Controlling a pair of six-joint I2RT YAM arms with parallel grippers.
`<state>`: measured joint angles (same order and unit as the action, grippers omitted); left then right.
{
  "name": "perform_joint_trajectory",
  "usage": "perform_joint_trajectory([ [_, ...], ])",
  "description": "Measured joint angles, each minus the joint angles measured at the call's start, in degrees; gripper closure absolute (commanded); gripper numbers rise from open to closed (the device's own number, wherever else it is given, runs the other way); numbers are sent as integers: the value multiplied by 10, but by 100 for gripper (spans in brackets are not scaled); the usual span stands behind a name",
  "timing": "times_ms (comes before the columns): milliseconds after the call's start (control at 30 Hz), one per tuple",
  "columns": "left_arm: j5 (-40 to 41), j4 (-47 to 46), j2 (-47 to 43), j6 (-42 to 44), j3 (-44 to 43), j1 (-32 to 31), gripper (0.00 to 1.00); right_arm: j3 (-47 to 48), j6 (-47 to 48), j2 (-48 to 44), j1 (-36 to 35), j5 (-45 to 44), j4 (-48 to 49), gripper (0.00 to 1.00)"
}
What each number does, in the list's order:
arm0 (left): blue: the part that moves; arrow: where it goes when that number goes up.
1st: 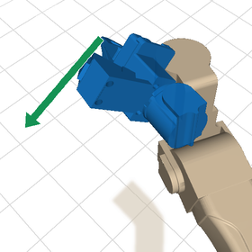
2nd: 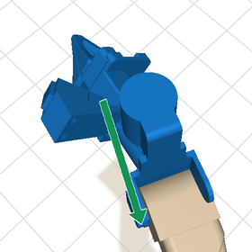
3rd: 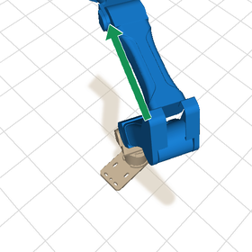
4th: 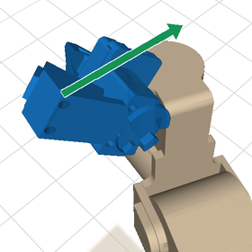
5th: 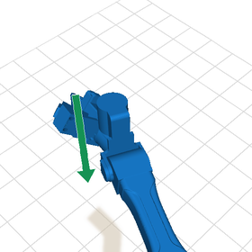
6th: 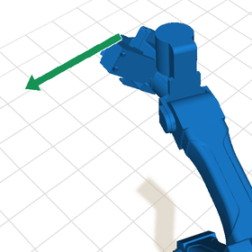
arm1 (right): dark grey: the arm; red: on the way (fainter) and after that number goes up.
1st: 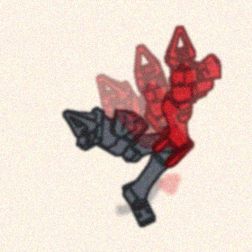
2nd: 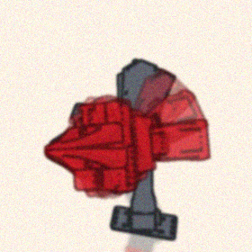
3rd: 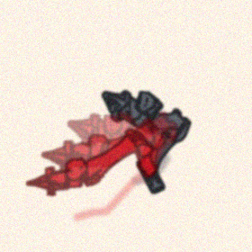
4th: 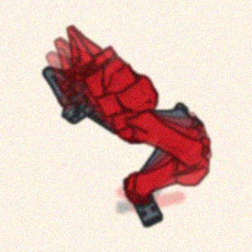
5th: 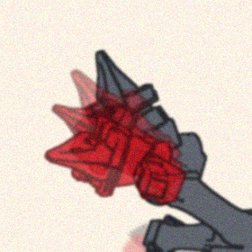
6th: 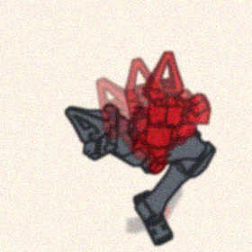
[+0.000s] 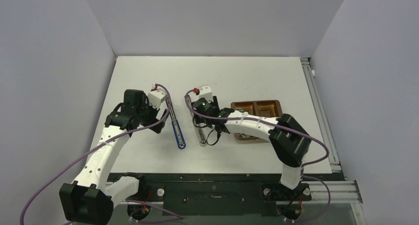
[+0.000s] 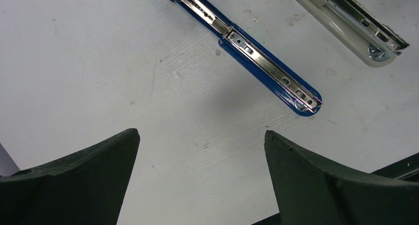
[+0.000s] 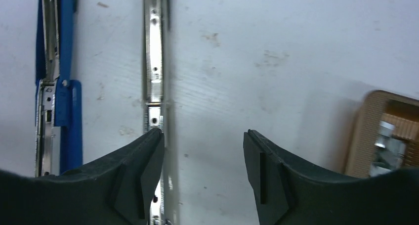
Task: Load the staples into the stapler
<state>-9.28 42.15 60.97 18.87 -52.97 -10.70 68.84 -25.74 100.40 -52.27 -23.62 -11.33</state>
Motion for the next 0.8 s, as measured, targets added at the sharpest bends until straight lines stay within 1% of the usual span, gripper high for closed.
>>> perform_joint_trajectory([
  [100,17,-3,0,-7,0,9,4,53,4,81,-27,19,6,41],
  [233,22,-4,-1,-10,0,40,4,95,6,143,-37,41,8,41],
  [333,22,-5,-3,-13,0,62,4,121,6,173,-36,54,14,43],
  [533,19,-4,-6,-14,0,68,4,136,6,196,-35,61,19,50],
  [633,18,-2,-6,-14,-1,68,4,134,5,196,-35,56,23,55],
  [667,18,-1,-6,-14,-2,68,4,130,5,196,-33,54,30,58],
  [800,17,9,-6,-13,-12,68,4,106,0,196,-29,48,41,78],
])
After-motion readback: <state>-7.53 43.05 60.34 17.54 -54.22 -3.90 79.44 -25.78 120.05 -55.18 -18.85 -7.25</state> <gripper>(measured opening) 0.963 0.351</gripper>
